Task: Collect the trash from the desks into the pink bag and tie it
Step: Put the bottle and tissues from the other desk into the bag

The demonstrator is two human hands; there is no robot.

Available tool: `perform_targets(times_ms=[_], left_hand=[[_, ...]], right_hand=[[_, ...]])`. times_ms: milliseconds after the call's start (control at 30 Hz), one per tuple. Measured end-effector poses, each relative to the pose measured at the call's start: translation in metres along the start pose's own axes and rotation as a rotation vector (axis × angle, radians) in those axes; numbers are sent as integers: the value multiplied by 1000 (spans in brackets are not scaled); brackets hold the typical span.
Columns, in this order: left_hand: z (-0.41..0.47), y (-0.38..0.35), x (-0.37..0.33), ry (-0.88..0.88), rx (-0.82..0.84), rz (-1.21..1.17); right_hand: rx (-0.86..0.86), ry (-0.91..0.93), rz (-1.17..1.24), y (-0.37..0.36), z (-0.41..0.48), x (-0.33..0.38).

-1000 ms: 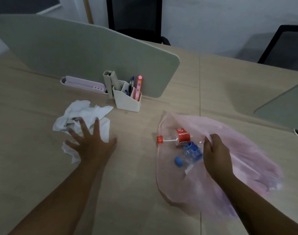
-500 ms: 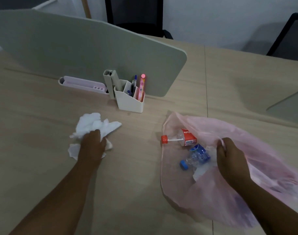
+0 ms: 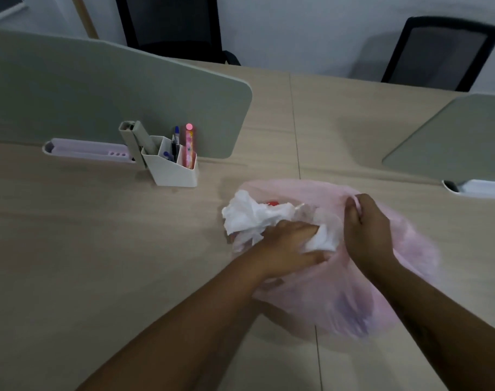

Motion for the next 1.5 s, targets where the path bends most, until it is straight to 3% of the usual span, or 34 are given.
perform_targets(times_ms=[67,133,200,233,300,333,467,500,567,633,667,733,800,867,900,933,1000,1067,1167,1267,1300,1400,1500], left_hand=[[-9,9,11,20,59,-307],[-21,44,40,60,-255,-411],[-33,72,76,172,-631,-119],[-34,75,90,274,-675,18],[-23,56,121,476,-464,-15],[-20,45,126,482,-391,-75],[-31,46,81,218,-611,-75],[-32,38,60,130,-577,-113],[-22,2,21,4,-280,-156],[-15,-34,-1,10,50,-120],[-13,-39,-4,29,118,-193],[-9,-19,0,83,77,-518],[-9,17,22,173,-189,-716],[-17,61,42,200,-623,-484],[-19,73,52,217,-779,-284],[-14,77,63,271,-827,-121],[6,66,96,489,-624,-3],[19,50,118,622,-335,-94],[28,38,111,412,-192,-310],[25,20,107,324,-38,-435],[23,18,109,311,-43,-368],[14,45,112,372,-316,-186],[9,106,92,428,-586,-343]], right_hand=[[-3,-7,6,5,-3,0],[-2,-26,10,7,-7,-5],[0,-56,30,8,-10,-11],[5,-69,33,8,-11,-13],[17,-78,22,7,-14,-18],[21,-77,16,7,-15,-19],[-1,-66,17,13,-13,-21],[-10,-70,24,15,-11,-21],[-19,-83,46,19,-8,-22],[-31,-81,50,23,-6,-21],[-37,-87,60,26,-6,-22],[-40,-115,95,29,-8,-25],[-54,-136,124,35,-13,-27],[-77,-143,149,43,-16,-27],[-81,-145,169,47,-17,-27],[-81,-143,205,50,-18,-26],[-78,-131,254,58,-19,-24],[-90,-74,200,70,-18,-21],[-152,-53,164,90,-17,-23],[-212,-83,147,105,-17,-36],[-212,-95,131,107,-17,-41],[-155,-112,81,105,-16,-51],[-88,-47,-30,112,-1,-40]])
Point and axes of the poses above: each hand's wrist, its own z-axis towards the middle knuckle, its own y-axis out of the back of the hand, x = y × z, the point moved 8 cm from there along z, towards the middle knuckle, and after that the axes turned 9 degrees about y, right-handed, at the moved point
